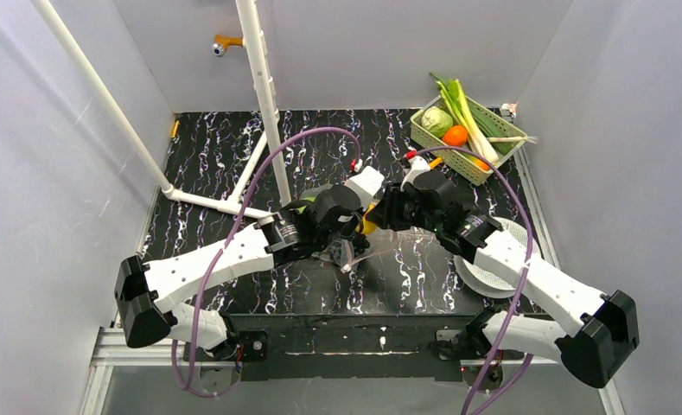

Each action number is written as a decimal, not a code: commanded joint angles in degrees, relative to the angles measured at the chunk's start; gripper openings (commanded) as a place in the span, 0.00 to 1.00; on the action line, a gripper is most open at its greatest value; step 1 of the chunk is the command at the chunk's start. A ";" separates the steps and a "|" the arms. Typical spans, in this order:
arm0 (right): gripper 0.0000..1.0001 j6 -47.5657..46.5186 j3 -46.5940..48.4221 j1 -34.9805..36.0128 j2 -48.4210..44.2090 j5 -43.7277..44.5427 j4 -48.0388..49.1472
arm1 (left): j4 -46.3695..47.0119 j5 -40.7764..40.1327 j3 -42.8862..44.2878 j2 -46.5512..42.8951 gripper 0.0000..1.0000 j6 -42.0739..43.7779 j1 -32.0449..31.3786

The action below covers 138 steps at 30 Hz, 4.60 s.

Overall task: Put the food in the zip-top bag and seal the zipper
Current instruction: Place the fake fruit in the zipper food storage bag, then pick up the fake fruit from the bin.

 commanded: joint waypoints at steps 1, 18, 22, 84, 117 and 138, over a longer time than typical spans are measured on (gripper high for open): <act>0.01 3.26 -1.03 1.11 1.91 5.36 13.14 | 2.30 -0.90 -0.56 -3.15 0.00 0.02 -0.32; 0.74 4.59 -4.72 2.48 10.76 4.56 22.11 | 2.73 -1.30 -0.85 -3.41 0.00 0.64 -0.32; 0.79 4.31 -5.06 2.49 7.56 7.91 15.16 | 2.73 -0.56 -0.85 -3.51 0.00 0.20 -0.32; 0.98 -5.77 22.48 -27.00 18.78 29.22 1.44 | 0.63 1.01 0.60 0.89 0.00 -1.11 -0.40; 0.82 9.29 65.78 -46.47 71.35 -4.88 -16.36 | -0.42 0.84 1.30 2.57 0.00 -0.94 -0.81; 0.08 16.76 48.27 -50.08 54.99 -16.32 -5.58 | -1.21 -0.26 2.04 2.98 0.00 0.00 -1.46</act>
